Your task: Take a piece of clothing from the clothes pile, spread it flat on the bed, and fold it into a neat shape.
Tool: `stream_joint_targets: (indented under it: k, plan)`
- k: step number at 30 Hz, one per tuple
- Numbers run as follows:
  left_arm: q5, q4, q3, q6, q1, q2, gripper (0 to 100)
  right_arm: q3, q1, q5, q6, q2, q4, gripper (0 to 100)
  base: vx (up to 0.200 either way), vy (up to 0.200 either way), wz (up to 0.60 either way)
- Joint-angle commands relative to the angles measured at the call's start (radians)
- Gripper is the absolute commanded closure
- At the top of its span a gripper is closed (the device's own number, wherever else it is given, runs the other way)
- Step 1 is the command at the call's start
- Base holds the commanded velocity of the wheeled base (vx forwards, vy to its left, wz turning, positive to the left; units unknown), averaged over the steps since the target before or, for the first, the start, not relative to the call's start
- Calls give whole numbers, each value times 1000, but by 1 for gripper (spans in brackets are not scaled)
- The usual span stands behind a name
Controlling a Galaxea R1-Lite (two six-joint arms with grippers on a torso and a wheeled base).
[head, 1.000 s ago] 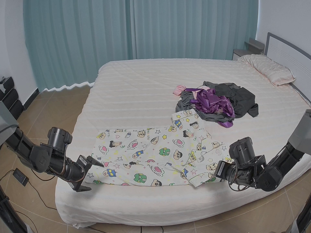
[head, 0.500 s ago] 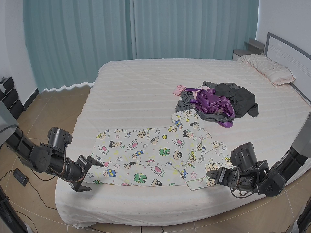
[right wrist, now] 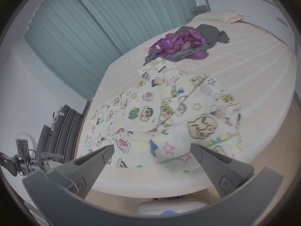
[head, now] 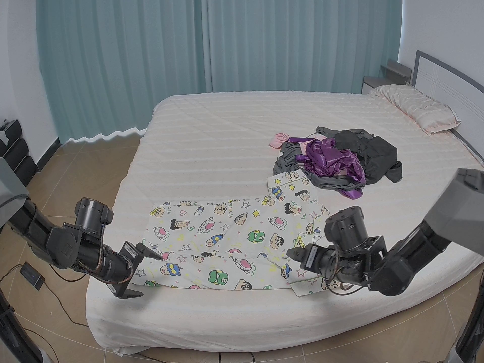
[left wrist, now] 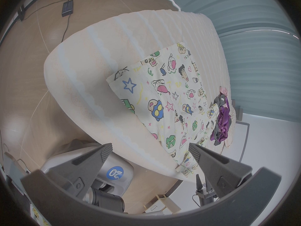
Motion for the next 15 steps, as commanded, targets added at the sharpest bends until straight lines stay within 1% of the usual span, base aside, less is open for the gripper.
stream_joint_targets:
  k: [1,2,6,7,9,15]
  plan:
    - [-4,-1,1,-2,1,-3,0,-109,69,5,0,158,1,0,0,0,0]
    - [-5,-1,1,-2,1,-5,0,-147,91,5,0,196,3,0,0,0,0]
    - [-5,-1,2,-2,1,-5,0,-176,100,5,0,219,6,0,0,0,0]
    - [-7,1,2,0,1,-5,0,-238,112,10,0,245,29,0,0,0,0]
    - [-7,1,2,0,1,-5,0,-278,122,15,2,267,56,0,0,0,0]
    - [-7,-1,2,3,1,-3,0,-330,123,22,-1,324,55,0,0,0,0]
